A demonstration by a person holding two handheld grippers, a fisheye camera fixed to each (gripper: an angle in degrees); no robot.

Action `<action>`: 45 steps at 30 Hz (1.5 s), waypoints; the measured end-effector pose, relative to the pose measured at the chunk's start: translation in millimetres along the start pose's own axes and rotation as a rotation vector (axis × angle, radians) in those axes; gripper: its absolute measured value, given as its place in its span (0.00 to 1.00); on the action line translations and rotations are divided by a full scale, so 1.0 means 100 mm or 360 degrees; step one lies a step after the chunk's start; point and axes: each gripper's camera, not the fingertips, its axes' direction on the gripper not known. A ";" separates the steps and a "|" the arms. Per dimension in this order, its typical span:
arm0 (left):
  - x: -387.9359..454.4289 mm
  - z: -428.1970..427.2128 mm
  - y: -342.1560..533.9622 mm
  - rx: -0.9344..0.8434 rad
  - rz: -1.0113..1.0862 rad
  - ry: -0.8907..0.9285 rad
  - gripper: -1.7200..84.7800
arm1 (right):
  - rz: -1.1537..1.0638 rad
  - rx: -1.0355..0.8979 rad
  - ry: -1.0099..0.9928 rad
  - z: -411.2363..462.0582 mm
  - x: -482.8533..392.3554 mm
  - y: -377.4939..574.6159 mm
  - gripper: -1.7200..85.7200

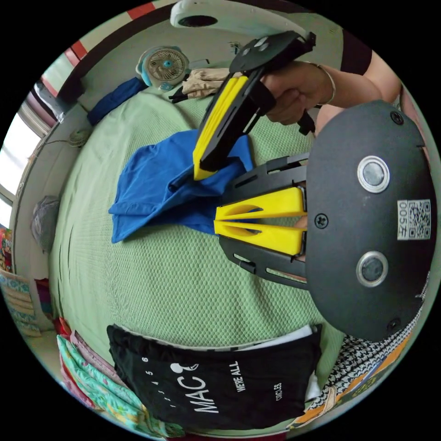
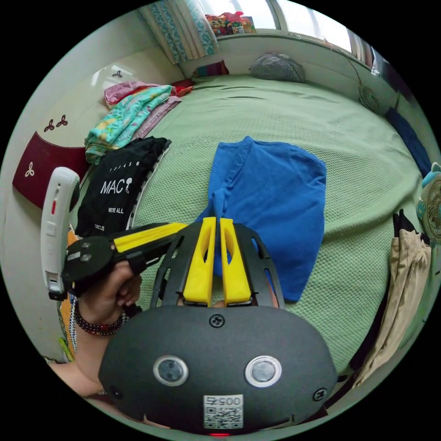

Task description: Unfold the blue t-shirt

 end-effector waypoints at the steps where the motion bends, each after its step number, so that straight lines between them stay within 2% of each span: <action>1: 0.02 0.02 0.00 -0.0003 0.0014 0.0007 0.01 | -0.0009 -0.0013 -0.0019 0.00 0.01 0.00 0.01; 6: 0.07 0.14 0.00 -0.0042 0.0036 0.0233 0.01 | 0.0029 0.0013 -0.0046 -0.04 0.09 -0.05 0.07; 10: 0.12 0.18 0.00 -0.0042 0.0048 0.0177 0.01 | 0.0028 0.0029 -0.0091 -0.04 0.18 -0.11 0.14; 17: 0.23 0.23 0.03 -0.0026 0.0131 0.0124 0.01 | -0.0062 -0.0058 -0.0075 0.12 0.10 -0.22 0.15; 21: 0.30 0.27 0.05 -0.0032 0.0167 0.0171 0.01 | -0.0102 -0.0123 0.0024 0.27 0.05 -0.27 0.14; 24: 0.37 0.29 0.05 -0.0053 0.0199 0.0127 0.01 | -0.0038 -0.0136 0.0164 0.33 0.13 -0.29 0.07; 28: 0.47 0.29 0.04 -0.0035 0.0226 -0.0002 0.02 | 0.0150 -0.0037 0.0059 0.12 0.39 -0.29 0.01; 30: 0.50 0.24 0.03 0.0021 0.0222 -0.0118 0.03 | 0.0209 0.0028 0.0052 -0.01 0.53 -0.26 0.01; 34: 0.49 0.19 0.02 0.0145 0.0169 -0.0119 0.09 | 0.0331 0.0153 0.0103 -0.32 0.89 -0.16 0.01; 39: 0.47 0.38 -0.09 0.0065 0.0057 -0.0065 0.13 | 0.0525 0.0224 0.0198 -0.62 1.47 0.04 0.01; 45: 0.64 0.43 -0.14 0.0055 -0.0020 -0.0135 0.13 | 0.0719 0.0275 0.0398 -0.95 2.17 0.33 0.01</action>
